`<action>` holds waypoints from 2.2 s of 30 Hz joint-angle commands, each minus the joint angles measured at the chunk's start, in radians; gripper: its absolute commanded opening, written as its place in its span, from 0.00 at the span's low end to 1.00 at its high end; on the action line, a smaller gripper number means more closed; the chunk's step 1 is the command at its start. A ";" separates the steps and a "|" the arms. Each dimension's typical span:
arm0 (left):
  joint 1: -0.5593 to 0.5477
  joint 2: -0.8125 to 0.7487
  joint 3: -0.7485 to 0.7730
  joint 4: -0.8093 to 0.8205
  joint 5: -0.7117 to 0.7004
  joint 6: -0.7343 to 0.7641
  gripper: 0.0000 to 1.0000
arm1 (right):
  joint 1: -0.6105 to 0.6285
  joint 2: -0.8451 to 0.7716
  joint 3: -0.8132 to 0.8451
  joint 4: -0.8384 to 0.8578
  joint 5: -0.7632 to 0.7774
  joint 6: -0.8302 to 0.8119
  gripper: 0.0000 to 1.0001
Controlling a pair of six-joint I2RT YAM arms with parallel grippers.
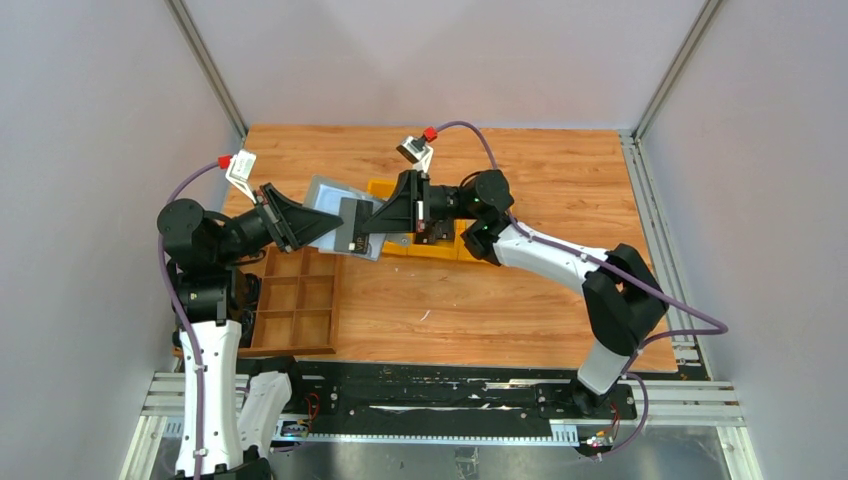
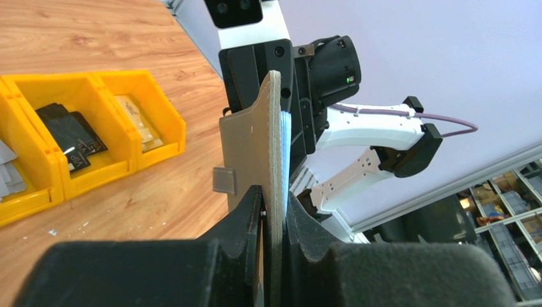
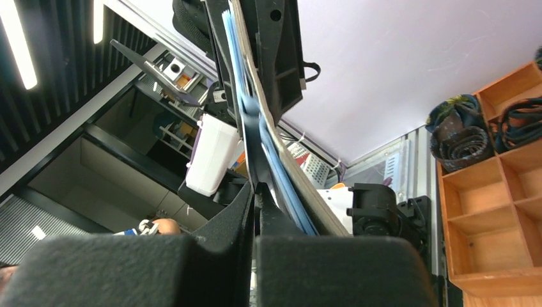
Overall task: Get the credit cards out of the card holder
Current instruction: Remove the credit card from the card holder, then place the credit card in the storage box.
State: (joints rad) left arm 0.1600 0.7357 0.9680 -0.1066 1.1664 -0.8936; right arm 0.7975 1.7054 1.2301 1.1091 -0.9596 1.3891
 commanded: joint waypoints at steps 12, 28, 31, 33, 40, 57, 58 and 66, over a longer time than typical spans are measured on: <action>-0.003 0.014 0.075 -0.081 -0.028 0.140 0.00 | -0.288 -0.235 -0.212 -0.210 -0.086 -0.156 0.00; -0.003 0.029 0.138 -0.399 -0.052 0.500 0.00 | -0.366 0.071 0.148 -1.352 0.385 -0.969 0.00; -0.003 0.029 0.140 -0.420 -0.049 0.513 0.00 | -0.348 0.141 0.202 -1.379 0.409 -0.986 0.00; -0.003 0.026 0.138 -0.424 -0.047 0.514 0.00 | -0.334 0.183 0.230 -1.388 0.425 -0.993 0.00; -0.004 0.003 0.129 -0.425 -0.041 0.528 0.00 | -0.300 0.276 0.295 -1.412 0.495 -0.998 0.03; -0.004 -0.002 0.179 -0.580 -0.072 0.767 0.00 | -0.282 0.134 0.383 -1.454 0.531 -1.045 0.59; -0.003 -0.005 0.181 -0.592 -0.071 0.798 0.00 | -0.282 0.096 0.386 -1.424 0.443 -1.051 0.66; -0.004 -0.014 0.168 -0.641 -0.047 1.011 0.00 | -0.201 -0.080 0.414 -1.223 -0.186 -1.107 0.77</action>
State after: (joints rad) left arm 0.1600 0.7326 1.1164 -0.7181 1.0962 -0.0223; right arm 0.5190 1.7004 1.6089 -0.1764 -0.8307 0.3637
